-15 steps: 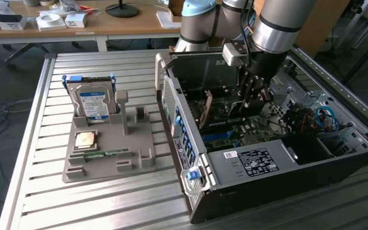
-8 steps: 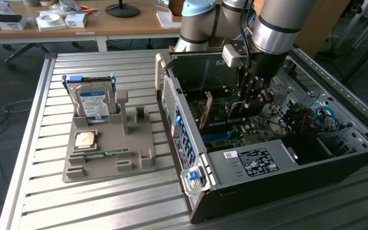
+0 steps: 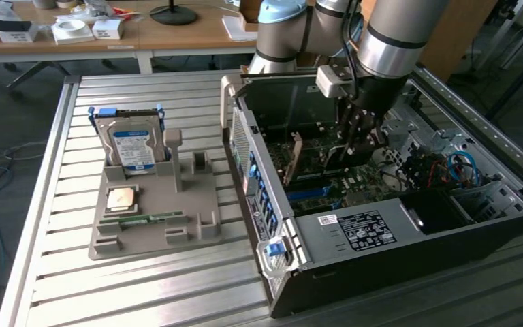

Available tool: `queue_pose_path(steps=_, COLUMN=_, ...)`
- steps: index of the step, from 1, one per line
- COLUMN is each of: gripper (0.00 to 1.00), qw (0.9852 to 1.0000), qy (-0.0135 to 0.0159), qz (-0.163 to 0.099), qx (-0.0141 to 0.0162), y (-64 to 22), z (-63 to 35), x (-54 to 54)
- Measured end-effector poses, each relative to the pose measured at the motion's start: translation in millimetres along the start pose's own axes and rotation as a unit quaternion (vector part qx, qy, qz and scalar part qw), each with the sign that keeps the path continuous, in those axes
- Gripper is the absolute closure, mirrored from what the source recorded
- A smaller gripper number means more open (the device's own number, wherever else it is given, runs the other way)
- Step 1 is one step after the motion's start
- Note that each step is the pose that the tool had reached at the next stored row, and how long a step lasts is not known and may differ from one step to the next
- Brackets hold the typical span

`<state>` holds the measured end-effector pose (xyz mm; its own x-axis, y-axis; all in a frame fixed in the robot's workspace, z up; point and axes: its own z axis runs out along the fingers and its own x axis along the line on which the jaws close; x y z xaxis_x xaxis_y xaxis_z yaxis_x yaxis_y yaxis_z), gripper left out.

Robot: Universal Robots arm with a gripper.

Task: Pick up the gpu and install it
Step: 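Insert the gpu into the slot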

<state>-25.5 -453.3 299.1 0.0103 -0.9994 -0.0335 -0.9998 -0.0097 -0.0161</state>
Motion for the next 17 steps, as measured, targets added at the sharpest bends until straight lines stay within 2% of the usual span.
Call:
queue_pose_path(steps=6, gripper=0.74, qw=1.0000, qy=0.0012, qz=-0.001, qx=0.0000, y=0.2, z=0.4, x=1.4)
queue_pose_path(steps=13, gripper=0.74, qw=1.0000, qy=0.0014, qz=-0.001, qx=0.0000, y=5.3, z=1.0, x=2.3)
queue_pose_path(steps=17, gripper=0.74, qw=1.0000, qy=0.0013, qz=-0.001, qx=0.0000, y=5.5, z=1.0, x=2.3)
